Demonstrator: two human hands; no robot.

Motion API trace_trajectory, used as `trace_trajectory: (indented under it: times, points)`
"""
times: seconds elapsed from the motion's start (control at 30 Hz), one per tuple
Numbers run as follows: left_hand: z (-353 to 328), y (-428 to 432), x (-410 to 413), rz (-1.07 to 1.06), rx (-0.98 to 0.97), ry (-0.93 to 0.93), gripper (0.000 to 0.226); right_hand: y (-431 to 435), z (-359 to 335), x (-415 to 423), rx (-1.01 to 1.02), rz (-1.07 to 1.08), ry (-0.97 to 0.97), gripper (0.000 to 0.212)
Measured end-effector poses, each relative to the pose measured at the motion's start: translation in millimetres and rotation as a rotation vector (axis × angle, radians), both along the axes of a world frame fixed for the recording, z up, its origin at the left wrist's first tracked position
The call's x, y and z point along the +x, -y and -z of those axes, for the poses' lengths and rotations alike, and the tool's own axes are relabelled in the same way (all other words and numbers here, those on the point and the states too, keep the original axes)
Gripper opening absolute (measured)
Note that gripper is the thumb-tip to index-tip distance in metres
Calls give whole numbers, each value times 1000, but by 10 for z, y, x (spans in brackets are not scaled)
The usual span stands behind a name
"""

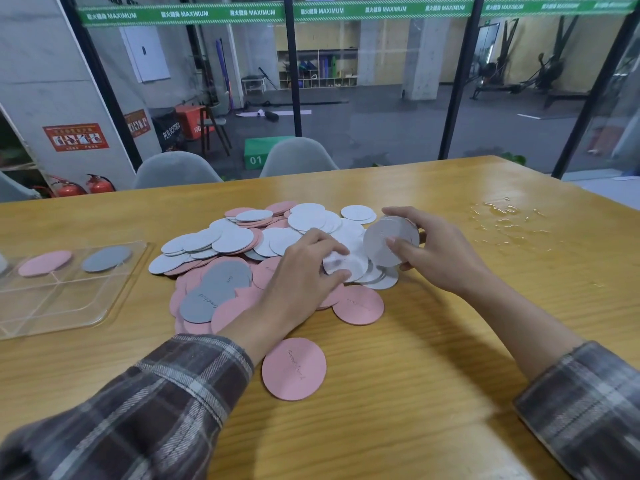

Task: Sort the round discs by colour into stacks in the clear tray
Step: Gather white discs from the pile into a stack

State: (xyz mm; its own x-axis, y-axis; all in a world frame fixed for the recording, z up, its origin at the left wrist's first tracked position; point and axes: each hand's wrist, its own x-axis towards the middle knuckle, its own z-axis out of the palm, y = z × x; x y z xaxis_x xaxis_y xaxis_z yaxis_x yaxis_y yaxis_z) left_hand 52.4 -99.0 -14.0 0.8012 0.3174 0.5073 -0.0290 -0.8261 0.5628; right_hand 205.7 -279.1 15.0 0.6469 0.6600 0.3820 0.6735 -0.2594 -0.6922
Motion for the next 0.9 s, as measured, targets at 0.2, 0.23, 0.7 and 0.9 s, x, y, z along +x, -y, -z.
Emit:
trace_trajectory:
  times: [0.2, 0.23, 0.7, 0.9]
  points:
    - [-100, 27, -20, -38, -318, 68, 55, -23, -3, -35, 10, -22, -59, 34]
    - [-113, 19, -21, -20, -382, 62, 54, -26, -5, -43, 11, -31, -62, 33]
    - [-148, 41, -8, 102, -495, 91, 35, -41, -29, -104, 42, -155, -169, 31]
    - [-115, 100, 32, -11, -425, 149, 30, -86, -7, -107, 5, -216, -190, 33]
